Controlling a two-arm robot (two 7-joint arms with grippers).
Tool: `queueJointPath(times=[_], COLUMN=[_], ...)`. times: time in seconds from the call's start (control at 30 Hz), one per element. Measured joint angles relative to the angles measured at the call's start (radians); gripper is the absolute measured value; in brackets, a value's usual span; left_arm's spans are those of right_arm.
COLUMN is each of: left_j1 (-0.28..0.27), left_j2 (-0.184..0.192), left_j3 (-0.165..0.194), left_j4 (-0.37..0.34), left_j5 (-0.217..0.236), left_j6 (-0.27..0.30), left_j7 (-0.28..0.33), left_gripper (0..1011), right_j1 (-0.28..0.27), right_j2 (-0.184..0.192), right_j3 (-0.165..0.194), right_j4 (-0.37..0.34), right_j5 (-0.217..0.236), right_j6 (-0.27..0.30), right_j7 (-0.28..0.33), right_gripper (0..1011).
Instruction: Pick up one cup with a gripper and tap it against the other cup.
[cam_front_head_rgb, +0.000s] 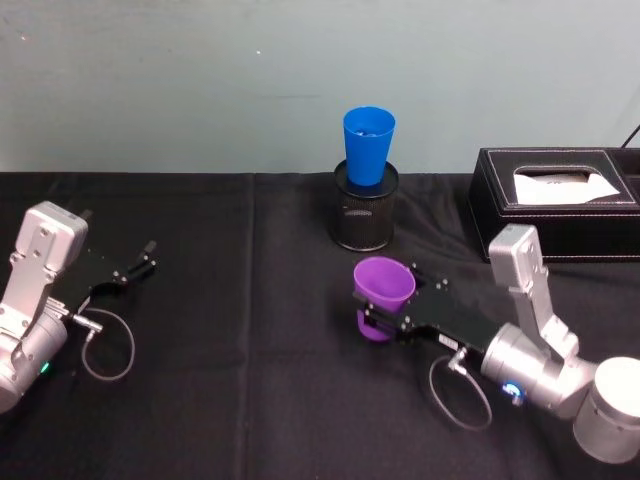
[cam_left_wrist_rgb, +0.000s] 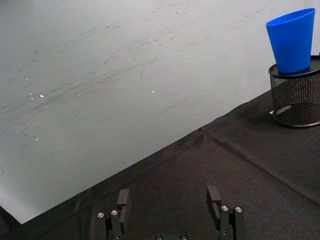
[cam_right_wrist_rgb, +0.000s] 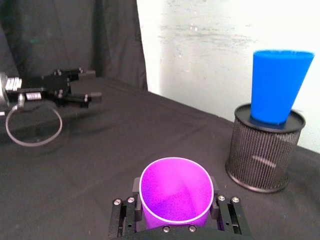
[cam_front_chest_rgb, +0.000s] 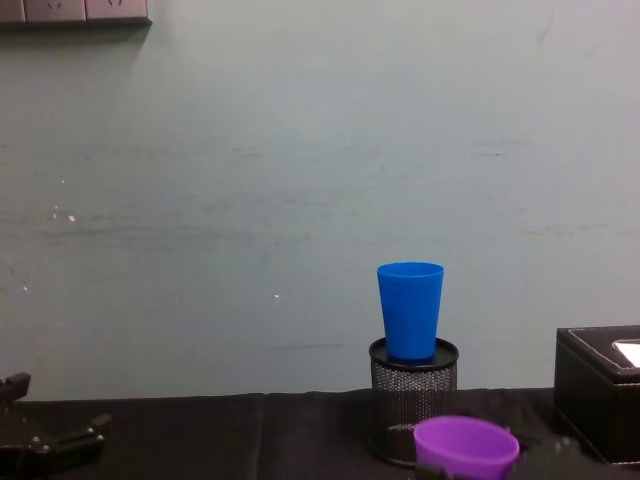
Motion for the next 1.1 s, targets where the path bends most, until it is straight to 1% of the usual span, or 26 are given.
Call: queueJointPath(times=[0.03,0.07,0.1,0.17,0.2,0.23,0.27,0.3,0.4,0.5,0.57,0.6,0.67,0.7,0.73,0.83,0.93,1.1], left_j1=[0.0,0.0,0.0,0.0,0.0,0.0,0.0,0.0,0.0,0.0,0.0,0.0,0.0,0.0,0.0,0.0,0.0,0.0], left_j2=[0.0,0.0,0.0,0.0,0.0,0.0,0.0,0.0,0.0,0.0,0.0,0.0,0.0,0.0,0.0,0.0,0.0,0.0], left_j3=[0.0,0.0,0.0,0.0,0.0,0.0,0.0,0.0,0.0,0.0,0.0,0.0,0.0,0.0,0.0,0.0,0.0,0.0], left_j4=[0.0,0.0,0.0,0.0,0.0,0.0,0.0,0.0,0.0,0.0,0.0,0.0,0.0,0.0,0.0,0.0,0.0,0.0], left_j5=[0.0,0.0,0.0,0.0,0.0,0.0,0.0,0.0,0.0,0.0,0.0,0.0,0.0,0.0,0.0,0.0,0.0,0.0], left_j6=[0.0,0.0,0.0,0.0,0.0,0.0,0.0,0.0,0.0,0.0,0.0,0.0,0.0,0.0,0.0,0.0,0.0,0.0], left_j7=[0.0,0.0,0.0,0.0,0.0,0.0,0.0,0.0,0.0,0.0,0.0,0.0,0.0,0.0,0.0,0.0,0.0,0.0], left_gripper=[1000,1000,1000,1000,1000,1000,1000,1000,1000,1000,1000,1000,1000,1000,1000,1000,1000,1000], right_j1=[0.0,0.002,0.002,0.009,0.017,0.022,0.034,0.034,0.068,0.089,0.115,0.115,0.13,0.141,0.141,0.166,0.178,0.185], right_j2=[0.001,0.003,0.003,0.005,0.006,0.007,0.008,0.008,0.008,0.006,0.004,0.004,0.004,0.006,0.006,0.012,0.018,0.025], right_j3=[0.004,0.013,0.013,0.024,0.031,0.034,0.038,0.038,0.044,0.045,0.045,0.045,0.039,0.032,0.032,0.012,0.005,0.003], right_j4=[-0.01,-0.031,-0.031,-0.058,-0.076,-0.085,-0.099,-0.099,-0.122,-0.131,-0.137,-0.137,-0.14,-0.142,-0.142,-0.147,-0.154,-0.164], right_j5=[0.003,0.01,0.01,0.021,0.029,0.034,0.041,0.041,0.058,0.065,0.074,0.074,0.075,0.073,0.073,0.054,0.043,0.038], right_j6=[0.012,0.037,0.037,0.077,0.107,0.121,0.15,0.15,0.208,0.231,0.258,0.258,0.276,0.287,0.287,0.32,0.34,0.357], right_j7=[0.0,0.0,0.0,0.001,0.001,0.001,0.002,0.002,0.0,-0.001,-0.006,-0.006,-0.011,-0.014,-0.014,-0.026,-0.037,-0.048], right_gripper=[736,736,736,736,736,736,736,736,736,736,736,736,736,735,735,736,736,736])
